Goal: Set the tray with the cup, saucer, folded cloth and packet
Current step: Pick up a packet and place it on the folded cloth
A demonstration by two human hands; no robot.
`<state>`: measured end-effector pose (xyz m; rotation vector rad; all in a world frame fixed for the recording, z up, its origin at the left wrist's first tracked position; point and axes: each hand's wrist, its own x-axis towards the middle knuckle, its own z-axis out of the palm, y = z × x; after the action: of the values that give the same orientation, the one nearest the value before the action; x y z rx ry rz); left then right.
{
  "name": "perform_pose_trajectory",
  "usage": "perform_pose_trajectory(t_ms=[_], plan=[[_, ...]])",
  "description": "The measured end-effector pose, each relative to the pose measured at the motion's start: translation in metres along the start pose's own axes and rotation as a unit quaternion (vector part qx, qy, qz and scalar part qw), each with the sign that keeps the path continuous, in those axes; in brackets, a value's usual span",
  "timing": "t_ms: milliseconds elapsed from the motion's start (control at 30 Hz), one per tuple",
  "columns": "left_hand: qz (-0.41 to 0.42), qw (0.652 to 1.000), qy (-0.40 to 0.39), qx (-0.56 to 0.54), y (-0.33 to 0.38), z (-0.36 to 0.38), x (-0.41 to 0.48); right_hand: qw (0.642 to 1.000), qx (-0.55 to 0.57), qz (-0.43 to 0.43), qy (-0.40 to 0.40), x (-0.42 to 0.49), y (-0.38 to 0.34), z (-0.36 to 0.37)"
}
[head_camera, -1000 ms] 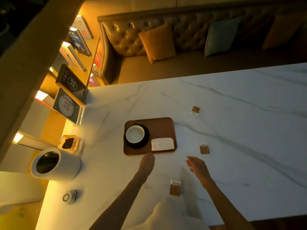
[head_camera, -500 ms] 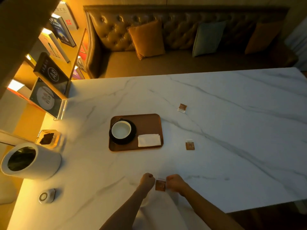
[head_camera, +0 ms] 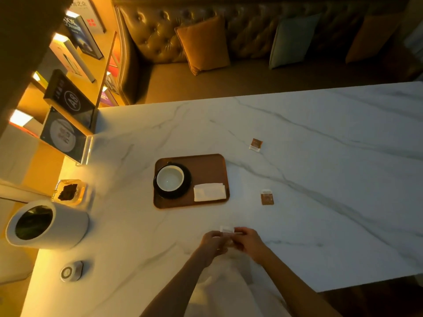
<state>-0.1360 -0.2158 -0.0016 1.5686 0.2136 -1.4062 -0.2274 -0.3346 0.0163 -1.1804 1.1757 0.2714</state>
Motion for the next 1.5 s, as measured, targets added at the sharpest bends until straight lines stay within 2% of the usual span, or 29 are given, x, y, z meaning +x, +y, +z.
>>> perform_pose_trajectory(t_ms=[133,333,400,467,567,867,1000,1100,1167,1267,1400,1500], plan=[[0.021,0.998,-0.058,0.026,0.028,0.015,0.011,0.999,0.004,-0.009,0.039,0.007,-0.028,-0.018],[0.014,0.998,-0.056,0.032,0.073,0.046,0.044,0.997,0.039,-0.03,0.065,0.033,-0.057,-0.054],[0.012,0.998,-0.046,0.028,0.084,0.055,0.058,0.994,0.039,-0.041,0.097,0.048,-0.064,-0.068],[0.006,0.999,-0.031,0.019,0.094,0.061,0.073,0.982,-0.007,-0.058,0.18,0.064,-0.069,-0.084],[-0.013,1.0,-0.013,0.005,0.105,0.065,0.096,0.946,-0.116,-0.058,0.297,0.084,-0.075,-0.106],[-0.05,0.998,0.024,0.01,0.114,0.067,0.146,0.924,-0.176,0.024,0.339,0.125,-0.071,-0.113],[-0.079,0.997,0.021,-0.008,0.115,0.069,0.149,0.935,-0.161,0.026,0.315,0.131,-0.069,-0.108],[-0.096,0.994,0.022,-0.046,0.123,0.069,0.149,0.976,-0.042,0.015,0.214,0.132,-0.079,-0.11],[-0.093,0.993,0.011,-0.068,0.129,0.068,0.147,0.988,0.035,0.003,0.15,0.13,-0.09,-0.106],[-0.06,0.993,-0.041,-0.088,0.137,0.068,0.143,0.991,0.052,-0.018,0.118,0.129,-0.108,-0.093],[0.01,0.995,-0.08,-0.066,0.149,0.067,0.144,0.991,0.019,-0.052,0.124,0.136,-0.131,-0.079],[0.042,0.997,-0.056,-0.029,0.158,0.063,0.147,0.993,0.002,-0.054,0.104,0.145,-0.143,-0.077]])
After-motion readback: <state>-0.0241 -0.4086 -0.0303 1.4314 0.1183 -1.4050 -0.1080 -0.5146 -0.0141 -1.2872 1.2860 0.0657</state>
